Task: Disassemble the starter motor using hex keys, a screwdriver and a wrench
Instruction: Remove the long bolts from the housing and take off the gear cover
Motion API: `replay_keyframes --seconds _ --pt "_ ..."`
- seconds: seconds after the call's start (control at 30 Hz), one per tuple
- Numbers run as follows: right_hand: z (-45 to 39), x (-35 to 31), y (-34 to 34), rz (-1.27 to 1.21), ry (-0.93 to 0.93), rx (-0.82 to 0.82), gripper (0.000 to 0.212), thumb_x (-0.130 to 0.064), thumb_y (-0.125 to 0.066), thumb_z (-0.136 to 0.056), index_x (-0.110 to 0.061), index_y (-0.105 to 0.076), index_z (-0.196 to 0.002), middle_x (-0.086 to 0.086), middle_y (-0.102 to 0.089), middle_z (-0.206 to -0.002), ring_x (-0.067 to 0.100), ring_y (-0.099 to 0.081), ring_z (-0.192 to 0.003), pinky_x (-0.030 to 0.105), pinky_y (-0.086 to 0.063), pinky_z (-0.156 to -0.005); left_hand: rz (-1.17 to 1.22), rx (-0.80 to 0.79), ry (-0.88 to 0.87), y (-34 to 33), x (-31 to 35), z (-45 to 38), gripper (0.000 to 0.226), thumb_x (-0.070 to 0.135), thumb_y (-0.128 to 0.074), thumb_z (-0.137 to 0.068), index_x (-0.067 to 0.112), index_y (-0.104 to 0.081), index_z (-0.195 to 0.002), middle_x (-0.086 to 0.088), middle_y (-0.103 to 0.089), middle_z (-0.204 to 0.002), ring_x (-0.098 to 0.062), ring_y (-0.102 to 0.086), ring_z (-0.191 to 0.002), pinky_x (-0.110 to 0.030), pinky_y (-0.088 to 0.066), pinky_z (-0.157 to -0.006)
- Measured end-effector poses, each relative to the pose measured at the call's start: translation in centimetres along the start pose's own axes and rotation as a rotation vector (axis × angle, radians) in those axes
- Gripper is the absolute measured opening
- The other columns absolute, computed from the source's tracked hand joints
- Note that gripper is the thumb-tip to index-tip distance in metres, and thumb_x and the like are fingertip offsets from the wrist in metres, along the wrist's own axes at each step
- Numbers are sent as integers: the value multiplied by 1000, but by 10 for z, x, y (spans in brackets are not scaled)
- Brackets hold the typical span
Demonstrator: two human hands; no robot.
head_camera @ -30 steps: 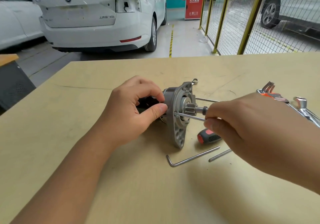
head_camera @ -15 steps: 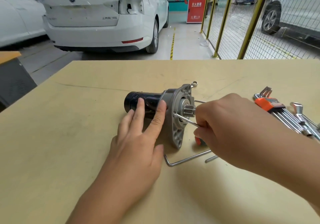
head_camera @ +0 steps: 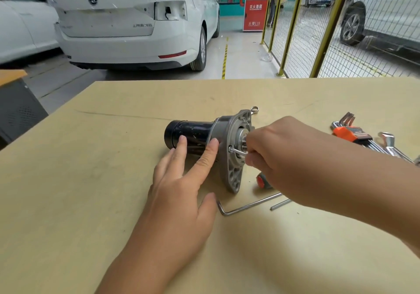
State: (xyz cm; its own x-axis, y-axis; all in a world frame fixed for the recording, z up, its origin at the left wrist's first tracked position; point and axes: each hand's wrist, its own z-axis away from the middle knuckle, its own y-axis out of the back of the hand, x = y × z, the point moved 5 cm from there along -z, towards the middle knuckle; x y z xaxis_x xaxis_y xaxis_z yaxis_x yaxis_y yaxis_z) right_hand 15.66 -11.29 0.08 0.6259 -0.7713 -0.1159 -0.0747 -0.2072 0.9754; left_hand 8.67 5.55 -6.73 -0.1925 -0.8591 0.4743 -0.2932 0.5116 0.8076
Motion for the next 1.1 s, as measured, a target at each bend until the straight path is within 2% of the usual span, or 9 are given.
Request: replay_keyframes --seconds 0.1,0.23,0.37,0.53,0.6,0.7,0.83,0.97,1.1 --pt "0 0 1 -37 -15 15 18 -25 -65 -91 -21 -60 -74 -1 -59 -65 22 -62 -58 43 -57 -57 33 49 0 3 0 0 104 23 -68 -93 82 2 -142 17 -5 -173 6 -1 -151 -24 -16 -121" --pt "3 -8 8 -44 -32 -5 20 -30 -70 -91 -21 -59 -77 -2 -59 -70 20 -61 -62 40 -55 -57 -28 -41 34 -5 4 1 111 30 -65 -94 79 24 -139 21 19 -171 2 12 -154 -40 -16 -125" --pt "14 -4 34 -29 -126 63 33 -46 -63 -88 -23 -50 -69 -8 -52 -62 6 -48 -58 28 -30 -47 48 -13 23 -1 2 0 109 28 -69 -93 84 14 -137 25 15 -170 4 10 -154 -29 -9 -125" --pt "30 24 46 -235 -248 263 24 -47 -63 -77 -25 -58 -70 -9 -62 -66 8 -55 -65 28 -36 -53 103 25 47 6 3 1 96 36 -61 -86 83 0 -142 28 3 -171 4 1 -154 -51 -38 -120" --pt "34 27 41 -302 -251 310 21 -43 -66 -79 -26 -59 -71 -17 -63 -72 7 -57 -67 26 -37 -52 38 3 32 2 5 0 96 42 -54 -83 83 13 -139 26 7 -171 3 4 -154 -40 -22 -128" --pt "36 27 33 -373 -228 369 15 -39 -65 -83 -28 -62 -75 -16 -65 -71 8 -58 -65 21 -39 -52 70 17 25 1 2 -1 103 21 -67 -91 85 -1 -137 24 -1 -172 4 2 -154 -13 -1 -117" --pt "30 4 21 -412 -108 424 15 -35 -65 -94 -26 -64 -82 -6 -60 -55 11 -58 -56 11 -36 -51 116 72 54 7 -2 0 101 9 -71 -88 81 -21 -138 24 -16 -169 4 -8 -153 1 -2 -111" --pt "25 -17 13 -340 -39 433 21 -33 -60 -92 -19 -64 -76 -7 -51 -52 11 -54 -52 26 -41 -55 121 65 44 5 3 0 105 13 -71 -88 78 -11 -145 22 -13 -171 7 -4 -152 -34 -32 -123" --pt "23 -37 12 -264 -27 467 17 -30 -62 -91 -19 -63 -80 -10 -49 -57 11 -47 -51 29 -39 -51 164 24 94 6 1 -1 107 11 -69 -87 85 -11 -140 26 -8 -170 10 1 -151 -54 -48 -110"
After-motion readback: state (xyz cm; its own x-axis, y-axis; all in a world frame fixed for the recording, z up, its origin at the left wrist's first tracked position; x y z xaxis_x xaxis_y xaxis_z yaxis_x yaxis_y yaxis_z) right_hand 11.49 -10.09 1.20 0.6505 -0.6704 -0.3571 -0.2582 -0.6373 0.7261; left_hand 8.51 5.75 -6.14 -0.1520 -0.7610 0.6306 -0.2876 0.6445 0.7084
